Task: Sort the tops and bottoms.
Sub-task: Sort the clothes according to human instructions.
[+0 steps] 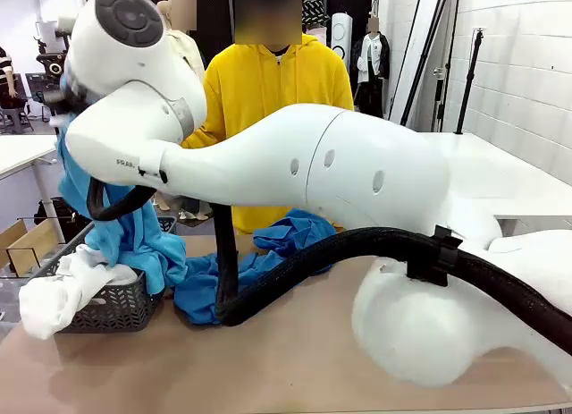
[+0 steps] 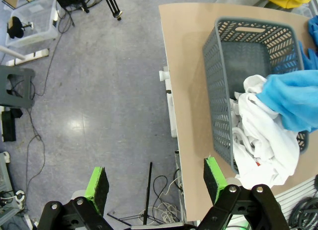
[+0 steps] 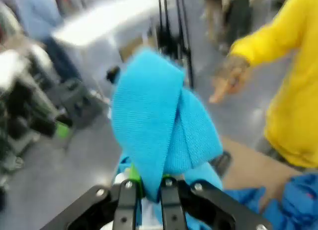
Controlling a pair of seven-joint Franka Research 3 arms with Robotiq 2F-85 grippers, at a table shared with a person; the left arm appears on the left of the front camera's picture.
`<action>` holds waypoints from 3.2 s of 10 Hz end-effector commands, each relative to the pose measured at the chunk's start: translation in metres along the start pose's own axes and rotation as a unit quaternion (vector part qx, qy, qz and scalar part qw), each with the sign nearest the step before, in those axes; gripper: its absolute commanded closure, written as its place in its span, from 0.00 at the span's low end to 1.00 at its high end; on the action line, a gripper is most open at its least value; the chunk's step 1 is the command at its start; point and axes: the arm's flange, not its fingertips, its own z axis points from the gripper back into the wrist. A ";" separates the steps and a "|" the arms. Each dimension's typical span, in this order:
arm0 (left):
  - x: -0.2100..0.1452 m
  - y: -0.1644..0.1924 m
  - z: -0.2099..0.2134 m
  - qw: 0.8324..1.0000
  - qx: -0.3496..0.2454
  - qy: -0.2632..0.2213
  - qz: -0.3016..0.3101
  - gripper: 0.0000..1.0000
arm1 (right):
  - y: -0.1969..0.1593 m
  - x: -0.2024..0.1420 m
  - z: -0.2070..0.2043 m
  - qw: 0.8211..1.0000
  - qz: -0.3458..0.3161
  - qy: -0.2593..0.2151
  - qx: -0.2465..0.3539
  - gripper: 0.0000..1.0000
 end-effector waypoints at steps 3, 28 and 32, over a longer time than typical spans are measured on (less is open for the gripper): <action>-0.002 0.001 0.001 1.000 0.007 0.004 -0.006 0.00 | 0.088 0.135 -0.209 0.985 0.046 0.165 -0.010 1.00; -0.002 0.001 0.001 1.000 0.007 0.004 -0.006 0.00 | 0.030 -0.061 -0.187 0.942 0.092 0.322 0.017 0.00; -0.002 0.001 0.001 1.000 0.007 0.004 -0.006 0.00 | 0.021 -0.042 -0.146 0.944 0.107 0.312 -0.014 0.00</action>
